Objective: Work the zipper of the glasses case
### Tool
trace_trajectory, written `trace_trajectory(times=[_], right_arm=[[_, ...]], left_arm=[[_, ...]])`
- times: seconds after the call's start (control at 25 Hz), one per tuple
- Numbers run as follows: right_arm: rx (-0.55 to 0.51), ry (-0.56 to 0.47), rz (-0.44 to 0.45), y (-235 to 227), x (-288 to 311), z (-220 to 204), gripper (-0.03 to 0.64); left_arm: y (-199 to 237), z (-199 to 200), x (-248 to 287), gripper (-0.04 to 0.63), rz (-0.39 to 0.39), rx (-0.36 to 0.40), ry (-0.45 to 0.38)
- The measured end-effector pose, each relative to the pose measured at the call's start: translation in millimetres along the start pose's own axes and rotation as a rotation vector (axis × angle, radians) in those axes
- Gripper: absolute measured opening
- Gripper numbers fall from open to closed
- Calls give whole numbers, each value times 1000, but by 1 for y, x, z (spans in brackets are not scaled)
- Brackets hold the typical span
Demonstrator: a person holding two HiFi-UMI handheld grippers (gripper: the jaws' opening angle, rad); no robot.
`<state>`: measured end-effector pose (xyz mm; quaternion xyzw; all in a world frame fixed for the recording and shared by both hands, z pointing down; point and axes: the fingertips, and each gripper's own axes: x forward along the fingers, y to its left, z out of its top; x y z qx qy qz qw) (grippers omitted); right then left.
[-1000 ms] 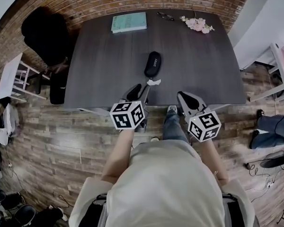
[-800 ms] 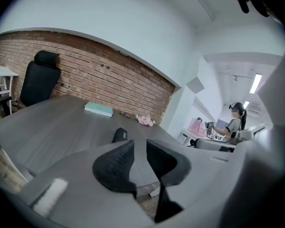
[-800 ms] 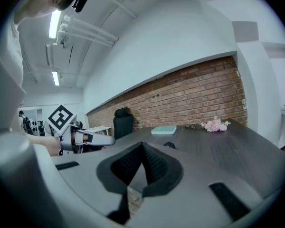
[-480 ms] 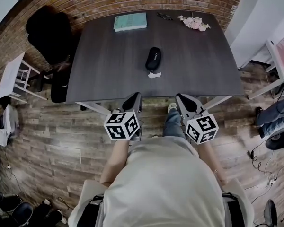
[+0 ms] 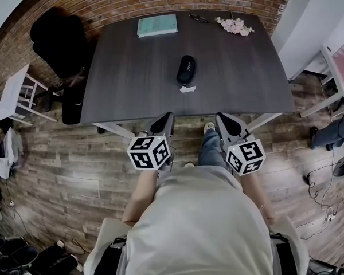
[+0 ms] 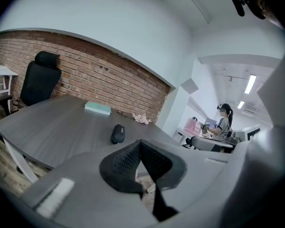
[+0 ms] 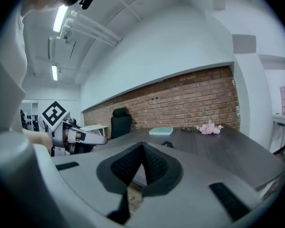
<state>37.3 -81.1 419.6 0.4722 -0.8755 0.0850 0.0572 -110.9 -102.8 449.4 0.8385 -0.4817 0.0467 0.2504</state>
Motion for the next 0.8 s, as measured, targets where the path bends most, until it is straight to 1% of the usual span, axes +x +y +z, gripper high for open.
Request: trace_trajectory(times=[0.24,0.8], right_arm=[[6,7,8,-2,4,-1,2],[14,-1,-2,-12,11,-1,2]], left_arm=[[-1,0,3,11,-16,-9,10],[5,1,11,11,-23,-11,22]])
